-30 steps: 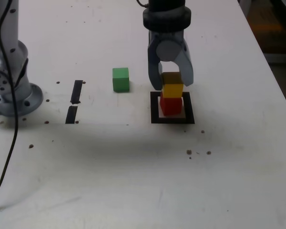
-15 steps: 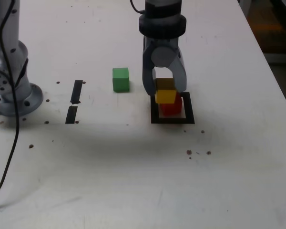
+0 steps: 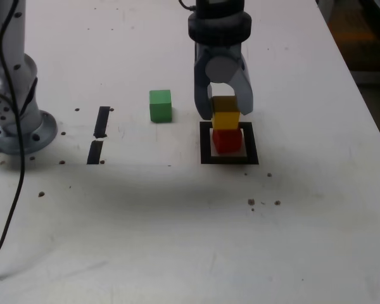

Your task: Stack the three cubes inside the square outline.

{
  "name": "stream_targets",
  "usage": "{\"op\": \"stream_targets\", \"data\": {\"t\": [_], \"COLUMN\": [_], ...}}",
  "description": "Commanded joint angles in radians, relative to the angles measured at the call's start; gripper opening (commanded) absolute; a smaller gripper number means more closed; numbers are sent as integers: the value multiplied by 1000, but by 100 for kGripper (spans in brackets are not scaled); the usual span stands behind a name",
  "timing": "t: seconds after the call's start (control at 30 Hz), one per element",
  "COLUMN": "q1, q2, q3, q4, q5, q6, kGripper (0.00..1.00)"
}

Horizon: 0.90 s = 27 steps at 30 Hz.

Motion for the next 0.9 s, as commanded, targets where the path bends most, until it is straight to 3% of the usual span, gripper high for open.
{"op": "stream_targets", "data": {"t": [0.0, 0.4, 0.87], "q1": [-1, -1, -1], "q2": [-12, -10, -9], "q3": [-4, -5, -2], "q4": [3, 0, -16], "q5": [2, -11, -26], "q6": [-3, -8, -7], "kGripper": [24, 31, 53]}}
